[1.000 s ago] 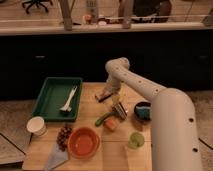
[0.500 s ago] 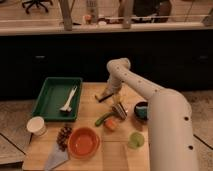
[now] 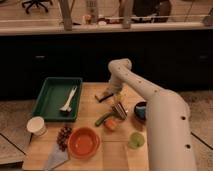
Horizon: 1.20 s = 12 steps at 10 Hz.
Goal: Wipe red bowl with eraser
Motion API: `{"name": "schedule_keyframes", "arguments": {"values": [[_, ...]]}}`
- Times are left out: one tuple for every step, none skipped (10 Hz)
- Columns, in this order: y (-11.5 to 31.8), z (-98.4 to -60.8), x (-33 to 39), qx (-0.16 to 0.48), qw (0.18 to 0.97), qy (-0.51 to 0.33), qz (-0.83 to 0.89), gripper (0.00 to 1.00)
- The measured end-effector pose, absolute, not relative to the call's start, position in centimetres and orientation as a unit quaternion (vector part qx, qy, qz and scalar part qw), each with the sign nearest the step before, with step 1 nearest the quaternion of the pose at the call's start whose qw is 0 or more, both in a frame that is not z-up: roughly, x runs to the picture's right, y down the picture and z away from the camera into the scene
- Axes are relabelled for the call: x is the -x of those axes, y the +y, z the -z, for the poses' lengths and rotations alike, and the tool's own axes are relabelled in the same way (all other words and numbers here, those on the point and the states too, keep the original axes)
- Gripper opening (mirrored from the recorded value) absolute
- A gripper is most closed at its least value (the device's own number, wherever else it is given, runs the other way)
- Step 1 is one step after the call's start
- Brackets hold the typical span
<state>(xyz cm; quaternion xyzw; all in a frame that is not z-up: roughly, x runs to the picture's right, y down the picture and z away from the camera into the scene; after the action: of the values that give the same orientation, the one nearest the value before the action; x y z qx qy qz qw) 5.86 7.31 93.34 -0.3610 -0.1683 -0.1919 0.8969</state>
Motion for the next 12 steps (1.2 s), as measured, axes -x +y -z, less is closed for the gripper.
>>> {"name": "schedule_keyframes", "arguments": {"values": [[7.4,-93.5,-6.1,0.363,0.897,-0.168,0.190,0.80],[7.3,-93.5,-6.0,0.359,0.897,-0.168,0.196,0.80],[6.7,-93.2,-5.5,0.354,0.897,-0.168,0.203,0.80],[6.0,-92.9,-4.8,0.350,0.897,-0.170,0.209,0.80],[5.5,-93.0,-4.1,0.345,0.897,-0.173,0.216,0.80],[5.1,-93.1,-3.9,0.341,0.897,-0.173,0.222,0.80],[4.8,-93.2,-3.7,0.337,0.897,-0.173,0.227,0.80],[4.3,-93.5,-3.2,0.330,0.898,-0.175,0.233,0.80],[3.9,-93.8,-2.7,0.325,0.898,-0.177,0.239,0.80],[3.7,-94.1,-2.4,0.322,0.898,-0.179,0.242,0.80],[3.6,-94.5,-2.4,0.321,0.898,-0.179,0.243,0.80],[3.5,-94.8,-2.4,0.320,0.898,-0.178,0.245,0.80]]}}
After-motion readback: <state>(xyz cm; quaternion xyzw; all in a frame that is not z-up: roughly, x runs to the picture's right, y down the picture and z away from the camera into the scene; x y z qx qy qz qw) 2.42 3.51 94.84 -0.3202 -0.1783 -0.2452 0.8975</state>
